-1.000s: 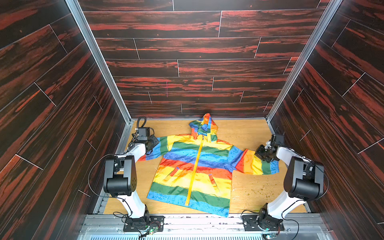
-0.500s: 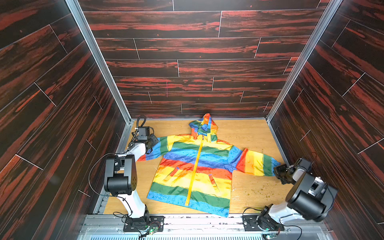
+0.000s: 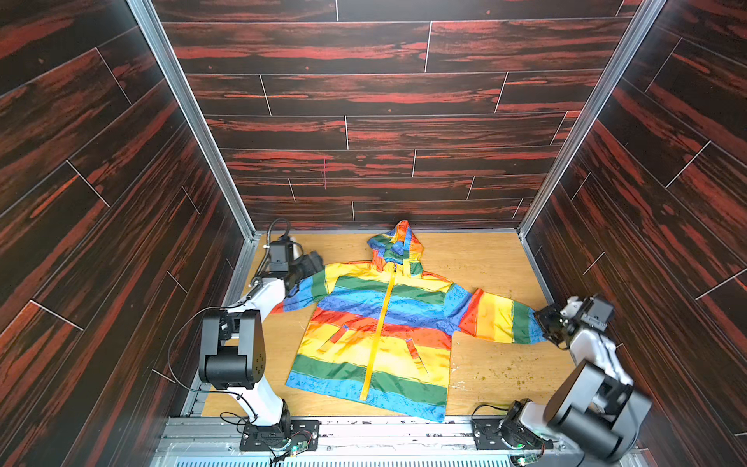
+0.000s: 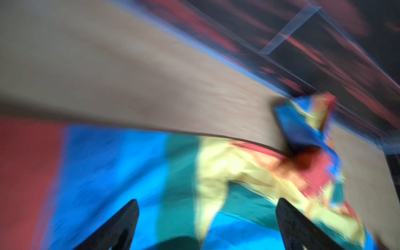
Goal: Unzip the jacket
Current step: Flatten out the jacket at the center of the board.
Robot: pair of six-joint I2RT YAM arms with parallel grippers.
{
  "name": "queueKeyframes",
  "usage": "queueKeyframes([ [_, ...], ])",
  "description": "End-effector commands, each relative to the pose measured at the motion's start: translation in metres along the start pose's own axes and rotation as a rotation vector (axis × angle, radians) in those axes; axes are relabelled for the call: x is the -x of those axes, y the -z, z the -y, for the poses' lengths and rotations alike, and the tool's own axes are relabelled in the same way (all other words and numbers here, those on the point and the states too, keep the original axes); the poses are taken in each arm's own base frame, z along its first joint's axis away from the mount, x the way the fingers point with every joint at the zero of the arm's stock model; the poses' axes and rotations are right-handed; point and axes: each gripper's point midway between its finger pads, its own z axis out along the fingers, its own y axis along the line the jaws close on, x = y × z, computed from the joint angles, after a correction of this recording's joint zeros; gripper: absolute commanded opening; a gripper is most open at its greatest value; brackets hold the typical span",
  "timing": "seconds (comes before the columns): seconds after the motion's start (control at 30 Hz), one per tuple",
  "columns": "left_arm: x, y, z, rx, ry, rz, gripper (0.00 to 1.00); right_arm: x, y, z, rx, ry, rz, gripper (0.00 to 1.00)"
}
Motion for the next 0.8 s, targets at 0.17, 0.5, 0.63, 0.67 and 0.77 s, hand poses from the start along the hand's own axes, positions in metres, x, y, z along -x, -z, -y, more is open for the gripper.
queueKeyframes([
  [0.17,0.009,-0.010,0.112,-0.505,-0.425,0.052,1.00,-0.036,-0.037,0.046,-0.158,-0.068,-0.171,0.26],
  [0.5,-0.046,0.000,0.140,-0.735,-0.869,-0.252,0.82,-0.043,-0.020,0.110,-0.346,-0.243,-0.022,0.25],
  [0.63,-0.062,-0.005,0.144,-0.786,-0.921,-0.315,0.80,-0.039,0.012,0.130,-0.430,-0.270,0.114,0.24],
  [0.67,-0.066,-0.007,0.145,-0.789,-0.943,-0.332,0.79,-0.040,0.019,0.130,-0.444,-0.261,0.137,0.23],
  [0.77,-0.078,-0.014,0.148,-0.812,-0.995,-0.381,0.79,-0.038,0.036,0.116,-0.406,-0.240,0.218,0.19],
])
